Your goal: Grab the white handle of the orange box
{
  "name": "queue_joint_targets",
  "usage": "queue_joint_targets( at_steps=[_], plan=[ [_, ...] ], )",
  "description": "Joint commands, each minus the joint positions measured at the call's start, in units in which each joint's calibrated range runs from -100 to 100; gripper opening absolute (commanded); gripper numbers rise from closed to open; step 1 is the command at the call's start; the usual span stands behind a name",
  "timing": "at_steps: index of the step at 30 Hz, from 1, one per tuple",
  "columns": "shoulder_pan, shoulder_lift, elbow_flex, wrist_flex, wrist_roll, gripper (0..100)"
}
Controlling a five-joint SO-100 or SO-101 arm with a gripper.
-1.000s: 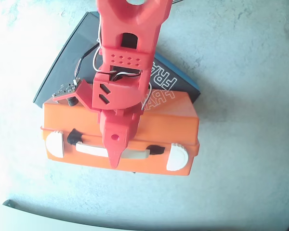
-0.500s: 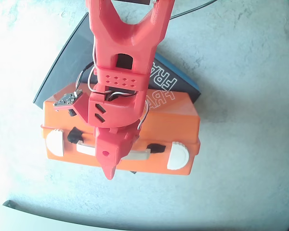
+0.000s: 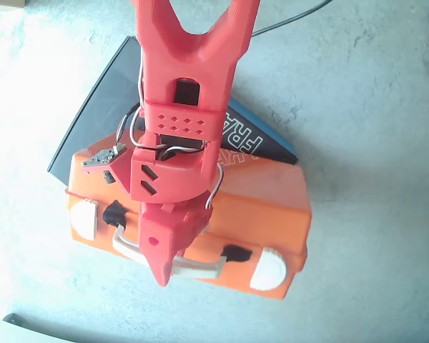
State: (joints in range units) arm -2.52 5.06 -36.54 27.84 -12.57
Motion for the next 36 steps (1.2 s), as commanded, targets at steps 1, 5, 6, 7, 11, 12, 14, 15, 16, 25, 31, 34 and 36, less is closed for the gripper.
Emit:
queue_joint_targets(
  at_steps=[1, 5, 6, 7, 11, 12, 14, 15, 16, 25, 31, 34, 36],
  plan=[
    [-0.2, 1.0, 31.0, -0.8, -1.8, 1],
    [-1.7, -5.7, 59.5, -14.9, -1.8, 1],
    [-2.0, -8.2, 68.2, -19.7, -1.8, 1],
    [-2.1, -9.8, 73.1, -22.1, -1.8, 1],
    [-1.6, -19.7, 92.9, -24.0, -1.4, 1],
    [-1.5, -22.6, 96.8, -24.2, -0.5, 1],
    [-1.2, -28.5, 103.7, -23.9, 1.7, 1],
    [-1.2, -31.6, 107.7, -23.8, 2.5, 1],
    [-1.2, -34.8, 111.7, -23.8, 2.8, 1],
    [2.7, -60.0, 134.5, -15.2, 6.9, 1],
    [5.4, -56.8, 134.5, -6.9, 15.6, 1],
    [4.3, -55.5, 134.5, -4.9, 14.5, 1],
    [3.6, -54.2, 134.5, -2.5, 11.8, 1]
  ],
)
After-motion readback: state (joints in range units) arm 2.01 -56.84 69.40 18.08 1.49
